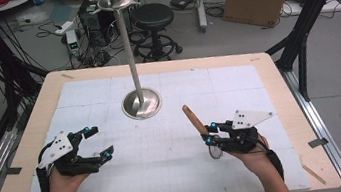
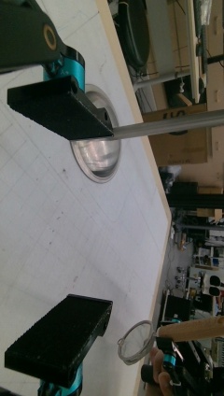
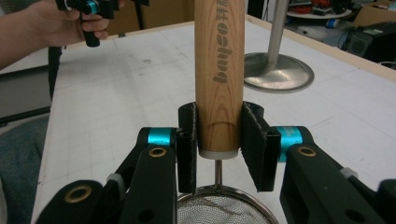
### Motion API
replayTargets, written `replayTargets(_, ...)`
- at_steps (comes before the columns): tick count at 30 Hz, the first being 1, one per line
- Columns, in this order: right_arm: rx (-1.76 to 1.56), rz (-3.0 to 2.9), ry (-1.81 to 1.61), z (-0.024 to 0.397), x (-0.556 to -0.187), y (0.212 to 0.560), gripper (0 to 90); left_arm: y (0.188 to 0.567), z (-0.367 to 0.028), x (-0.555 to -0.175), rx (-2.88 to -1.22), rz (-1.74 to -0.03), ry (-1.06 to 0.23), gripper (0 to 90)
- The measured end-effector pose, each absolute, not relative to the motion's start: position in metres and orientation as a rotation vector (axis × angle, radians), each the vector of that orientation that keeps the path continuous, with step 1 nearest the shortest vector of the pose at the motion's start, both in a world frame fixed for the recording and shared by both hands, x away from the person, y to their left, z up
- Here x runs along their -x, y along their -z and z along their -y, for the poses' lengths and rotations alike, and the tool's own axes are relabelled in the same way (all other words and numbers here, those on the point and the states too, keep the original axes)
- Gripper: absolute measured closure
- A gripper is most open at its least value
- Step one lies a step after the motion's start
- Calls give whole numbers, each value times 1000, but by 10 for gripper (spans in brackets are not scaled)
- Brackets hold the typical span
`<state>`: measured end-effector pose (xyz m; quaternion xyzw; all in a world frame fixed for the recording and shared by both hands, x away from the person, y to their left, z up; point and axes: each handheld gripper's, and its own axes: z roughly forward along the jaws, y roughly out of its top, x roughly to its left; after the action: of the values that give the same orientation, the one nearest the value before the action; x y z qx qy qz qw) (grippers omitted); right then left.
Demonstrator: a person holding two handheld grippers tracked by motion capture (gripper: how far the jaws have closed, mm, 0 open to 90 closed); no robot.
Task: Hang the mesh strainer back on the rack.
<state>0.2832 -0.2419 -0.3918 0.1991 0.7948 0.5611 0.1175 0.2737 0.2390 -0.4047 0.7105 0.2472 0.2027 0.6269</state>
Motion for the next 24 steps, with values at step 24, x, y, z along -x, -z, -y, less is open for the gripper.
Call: replayTargets(24, -399, -2336, -1721, 209, -279, 371, 680, 346, -173, -284, -1653, -361, -269, 150)
